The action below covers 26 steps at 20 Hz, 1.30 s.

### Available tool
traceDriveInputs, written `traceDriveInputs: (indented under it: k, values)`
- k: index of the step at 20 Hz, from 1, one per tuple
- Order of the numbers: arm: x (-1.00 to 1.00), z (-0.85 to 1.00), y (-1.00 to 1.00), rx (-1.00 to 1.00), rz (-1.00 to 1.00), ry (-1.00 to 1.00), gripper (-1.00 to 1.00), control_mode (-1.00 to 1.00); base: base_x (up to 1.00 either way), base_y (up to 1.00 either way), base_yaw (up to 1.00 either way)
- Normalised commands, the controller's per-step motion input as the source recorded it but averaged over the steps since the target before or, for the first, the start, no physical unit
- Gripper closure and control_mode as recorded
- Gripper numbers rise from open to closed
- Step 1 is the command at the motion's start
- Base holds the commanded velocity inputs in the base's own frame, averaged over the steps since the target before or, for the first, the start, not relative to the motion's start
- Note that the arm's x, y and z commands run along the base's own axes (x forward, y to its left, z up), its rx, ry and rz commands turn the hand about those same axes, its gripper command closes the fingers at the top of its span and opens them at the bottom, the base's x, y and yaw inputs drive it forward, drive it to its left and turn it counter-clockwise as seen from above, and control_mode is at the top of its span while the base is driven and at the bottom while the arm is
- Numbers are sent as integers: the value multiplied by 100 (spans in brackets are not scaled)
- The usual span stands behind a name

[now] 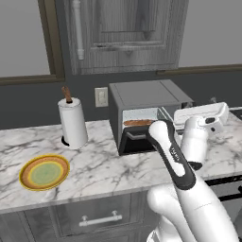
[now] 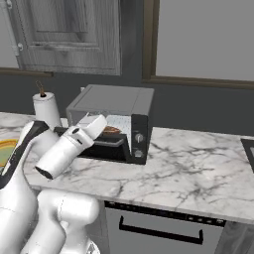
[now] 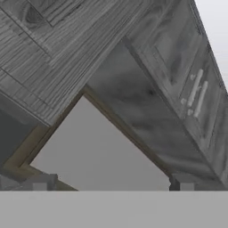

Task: Pull the toaster oven rack outwards. Pick up the baguette from the plate and place it on the toaster oven rack. Close the toaster oven door fully and set the temperature to the lowest setting.

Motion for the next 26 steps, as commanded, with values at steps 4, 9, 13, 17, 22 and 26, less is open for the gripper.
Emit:
traceDriveInputs:
  k: [4,9,13,17,22,26]
  values:
    - [0,97,14,-35,3,38,-100,-100,0,0,0]
    - [-26,61,14,-69,24,45,-100,-100,0,0,0]
    - [-73,39,1,-76,20,42,-100,-100,0,0,0]
    - [-81,22,0,-84,16,49,-100,-100,0,0,0]
    - [-62,-17,0,-91,8,51,-100,-100,0,0,0]
    - [-34,-52,0,-85,11,54,-100,-100,0,0,0]
